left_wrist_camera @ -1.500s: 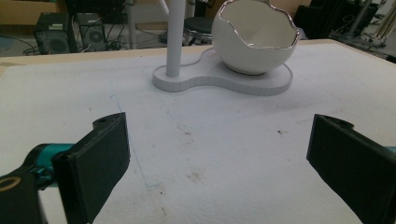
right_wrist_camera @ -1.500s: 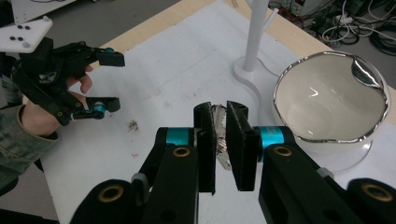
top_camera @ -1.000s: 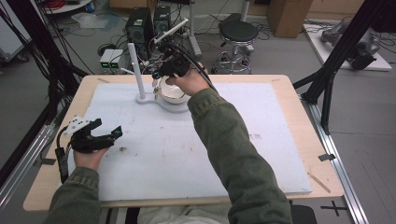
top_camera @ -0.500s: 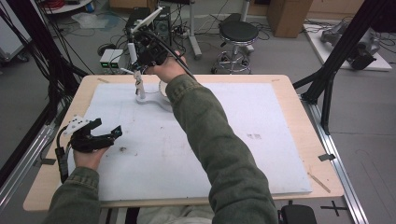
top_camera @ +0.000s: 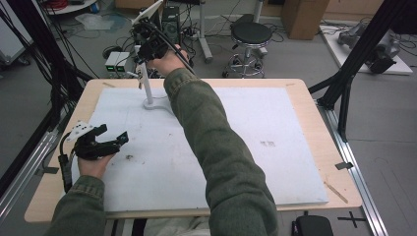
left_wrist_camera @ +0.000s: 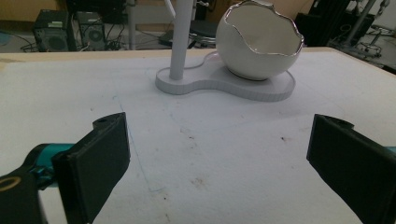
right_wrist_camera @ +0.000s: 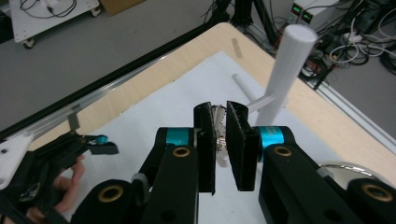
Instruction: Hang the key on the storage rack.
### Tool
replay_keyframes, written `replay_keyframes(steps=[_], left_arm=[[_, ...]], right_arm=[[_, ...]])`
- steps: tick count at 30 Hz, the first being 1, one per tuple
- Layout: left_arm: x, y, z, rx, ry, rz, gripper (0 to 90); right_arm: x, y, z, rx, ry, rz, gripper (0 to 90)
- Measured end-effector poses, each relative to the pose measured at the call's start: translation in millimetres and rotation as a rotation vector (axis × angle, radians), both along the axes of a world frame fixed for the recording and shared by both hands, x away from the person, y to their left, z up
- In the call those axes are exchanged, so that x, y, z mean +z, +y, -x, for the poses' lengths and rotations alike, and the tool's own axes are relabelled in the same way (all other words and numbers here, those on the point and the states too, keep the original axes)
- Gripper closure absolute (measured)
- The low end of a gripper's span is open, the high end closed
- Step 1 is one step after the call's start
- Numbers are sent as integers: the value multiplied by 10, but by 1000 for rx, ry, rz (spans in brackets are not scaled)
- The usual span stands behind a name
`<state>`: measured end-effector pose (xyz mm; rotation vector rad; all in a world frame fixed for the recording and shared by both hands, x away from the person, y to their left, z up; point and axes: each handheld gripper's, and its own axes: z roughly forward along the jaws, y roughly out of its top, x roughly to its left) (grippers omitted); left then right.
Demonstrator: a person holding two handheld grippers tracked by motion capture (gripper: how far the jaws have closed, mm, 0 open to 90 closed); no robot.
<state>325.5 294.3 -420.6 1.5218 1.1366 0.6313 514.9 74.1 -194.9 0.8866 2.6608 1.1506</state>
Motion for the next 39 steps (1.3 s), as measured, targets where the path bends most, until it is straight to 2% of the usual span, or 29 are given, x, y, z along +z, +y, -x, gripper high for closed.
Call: replay_keyframes(steps=[2, 4, 5, 9, 13, 16, 23, 30, 34, 35, 36, 37, 39], left_arm=[[-3, -5, -5, 2, 0, 9, 64], [-2, -7, -9, 2, 2, 12, 65], [-3, -8, -18, 0, 0, 9, 64], [-6, -7, -23, 4, 1, 8, 64], [-8, 2, -29, 4, 2, 8, 64], [-9, -1, -31, 3, 1, 4, 64], [-11, -5, -36, 5, 2, 9, 65], [-10, -6, -38, -1, 1, -2, 64], [-8, -5, -35, 0, 2, -4, 65], [-10, -7, -38, -1, 2, -3, 64], [-11, -8, -38, -1, 3, -4, 64], [-12, -13, -37, 0, 4, -1, 64], [-9, -19, -33, 3, 2, 4, 64]], right_arm=[[37, 0, -62, -7, -15, 8, 825], [49, 0, -82, -9, -10, 6, 825], [46, 20, -124, -5, -2, 24, 825], [11, 65, -170, 6, -4, 39, 825], [-13, 89, -205, 4, -7, 25, 825], [-15, 112, -256, -21, -28, 27, 824], [-41, 133, -290, -35, -35, 25, 824], [-141, 192, -293, -39, -49, 48, 823], [-162, 147, -249, -46, -46, 33, 773], [-158, 124, -235, -49, -58, 33, 763], [-143, 78, -202, -62, -87, 65, 724], [-143, 78, -202, -62, -87, 65, 724], [-124, 17, -176, -84, -108, 79, 621]])
